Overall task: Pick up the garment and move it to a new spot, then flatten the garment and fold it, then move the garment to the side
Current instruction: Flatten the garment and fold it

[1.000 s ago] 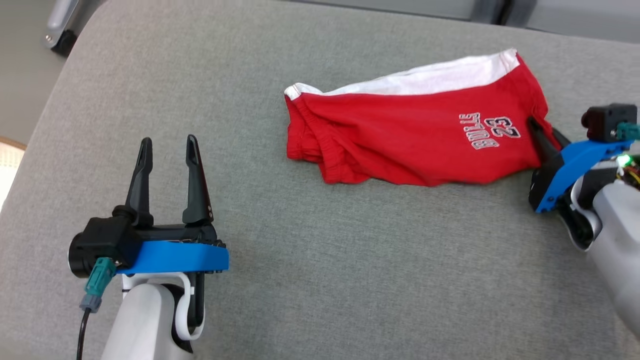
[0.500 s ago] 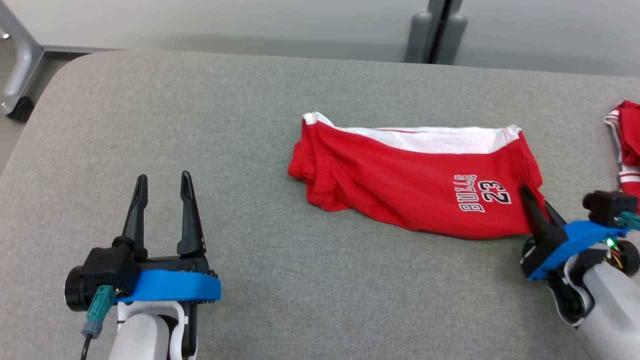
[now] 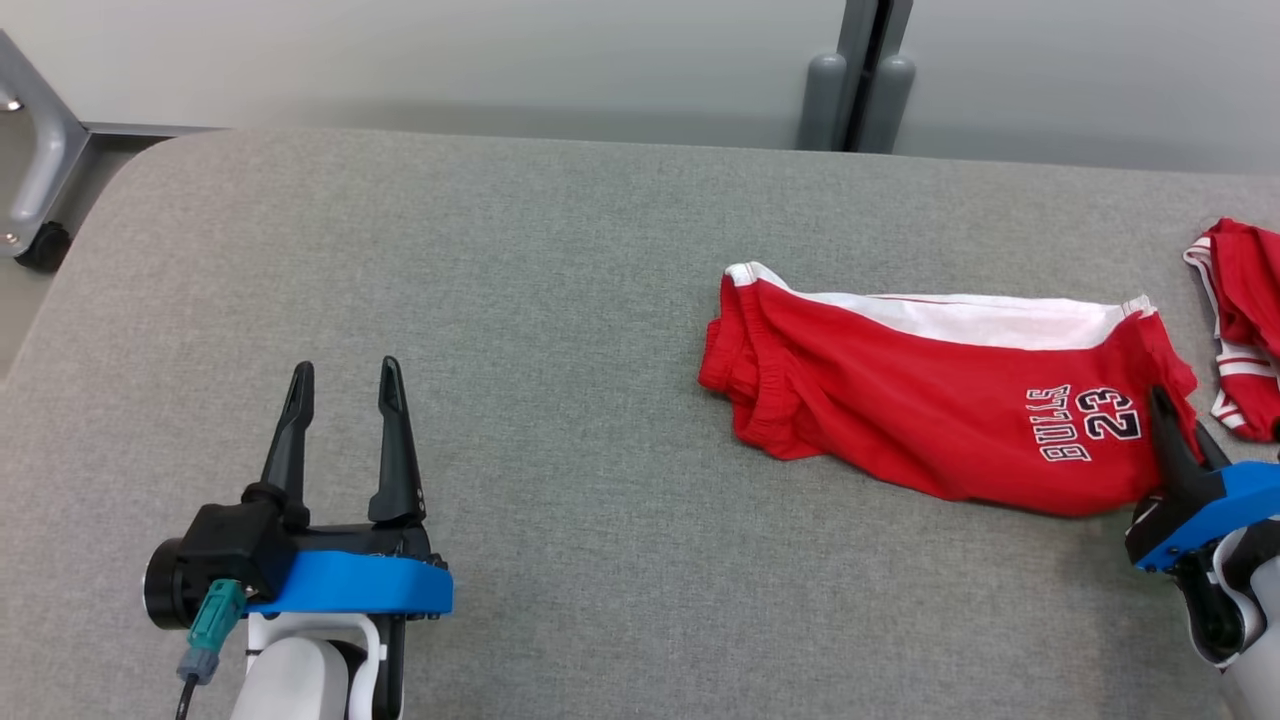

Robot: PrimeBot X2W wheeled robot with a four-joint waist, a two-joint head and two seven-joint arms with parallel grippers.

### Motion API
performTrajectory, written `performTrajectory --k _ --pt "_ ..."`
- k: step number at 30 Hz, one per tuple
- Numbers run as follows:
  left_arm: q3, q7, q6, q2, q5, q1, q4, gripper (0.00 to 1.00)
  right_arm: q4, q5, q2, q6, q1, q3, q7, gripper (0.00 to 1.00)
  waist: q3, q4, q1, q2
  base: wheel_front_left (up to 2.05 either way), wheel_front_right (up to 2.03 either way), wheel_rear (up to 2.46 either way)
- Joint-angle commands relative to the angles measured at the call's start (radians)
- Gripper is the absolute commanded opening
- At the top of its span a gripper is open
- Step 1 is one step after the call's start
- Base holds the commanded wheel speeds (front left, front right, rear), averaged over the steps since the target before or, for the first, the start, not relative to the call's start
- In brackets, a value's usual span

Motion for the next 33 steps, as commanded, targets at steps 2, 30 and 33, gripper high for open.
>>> performTrajectory --k 2,30,33 --pt "-0.002 -0.004 -0.002 -0.001 -0.003 0.009 0.004 1.00 -0.007 -0.009 0.007 0.001 -0.007 -0.014 -0.005 0.00 -0.003 0.006 0.0000 0.0000 0.00 0.00 0.00" --pt "-0.053 -0.004 0.025 -0.001 -0.051 -0.013 0.001 1.00 -0.157 -0.187 0.281 0.001 -0.153 0.147 0.072 0.00 0.020 0.119 0.0000 0.0000 0.00 0.00 0.00" --pt "-0.057 -0.004 0.028 -0.001 -0.055 -0.007 -0.002 1.00 -0.156 -0.190 0.273 0.001 -0.121 0.181 0.068 0.00 0.026 0.132 0.0000 0.0000 0.00 0.00 0.00"
